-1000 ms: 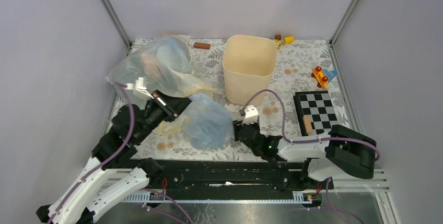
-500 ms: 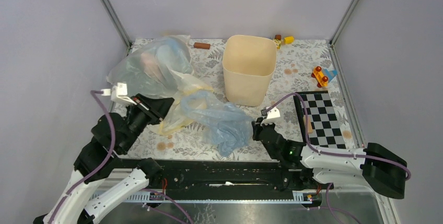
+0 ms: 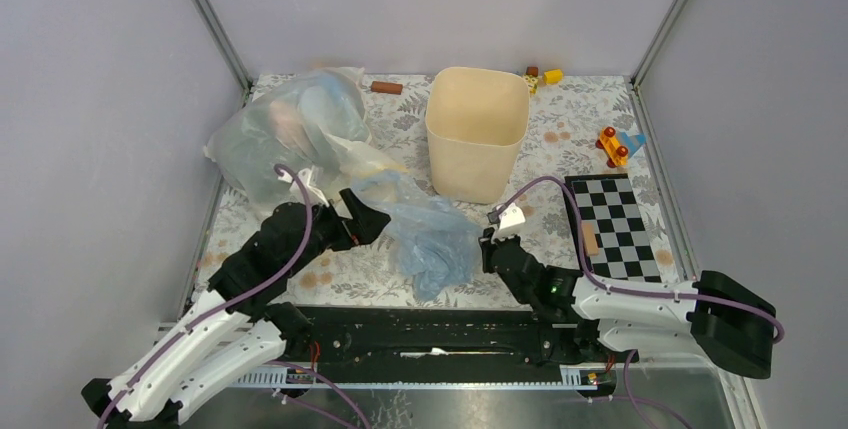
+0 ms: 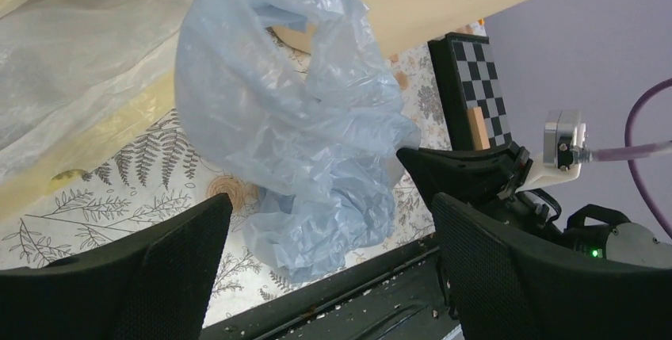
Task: Put the trash bags into the trash bin
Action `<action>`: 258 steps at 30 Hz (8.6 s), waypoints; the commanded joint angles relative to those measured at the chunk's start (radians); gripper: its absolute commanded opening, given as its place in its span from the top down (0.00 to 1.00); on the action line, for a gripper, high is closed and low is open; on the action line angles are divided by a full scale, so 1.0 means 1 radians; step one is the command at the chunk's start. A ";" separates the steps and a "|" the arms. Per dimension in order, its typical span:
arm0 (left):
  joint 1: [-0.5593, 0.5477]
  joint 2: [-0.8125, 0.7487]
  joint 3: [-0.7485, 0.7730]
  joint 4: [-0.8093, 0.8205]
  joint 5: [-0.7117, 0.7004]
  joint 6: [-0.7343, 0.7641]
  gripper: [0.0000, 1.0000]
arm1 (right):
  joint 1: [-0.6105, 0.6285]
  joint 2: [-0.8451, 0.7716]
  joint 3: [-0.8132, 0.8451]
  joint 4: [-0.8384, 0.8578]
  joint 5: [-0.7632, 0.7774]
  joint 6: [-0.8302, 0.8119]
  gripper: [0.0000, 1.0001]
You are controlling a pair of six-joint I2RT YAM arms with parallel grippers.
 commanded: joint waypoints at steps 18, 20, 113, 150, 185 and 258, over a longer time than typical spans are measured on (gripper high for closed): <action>0.004 0.123 -0.131 0.372 -0.288 -0.104 0.15 | -0.003 -0.054 0.047 -0.004 -0.061 -0.071 0.85; 0.004 0.144 -0.131 0.373 -0.333 -0.086 0.40 | -0.003 -0.064 0.057 -0.026 -0.066 -0.073 0.84; 0.180 -0.146 -0.228 0.148 0.368 -0.065 0.04 | -0.005 0.143 0.597 -0.512 0.024 0.601 1.00; -0.131 0.106 -0.368 0.696 0.385 -0.154 0.05 | -0.005 0.179 0.641 -0.462 -0.016 0.607 1.00; -0.354 0.411 -0.337 0.599 -0.249 -0.234 1.00 | -0.006 0.002 0.611 -0.668 0.323 0.607 1.00; -0.333 -0.073 -0.174 0.064 -0.303 -0.072 0.32 | -0.097 -0.225 0.322 -0.500 0.195 0.688 1.00</action>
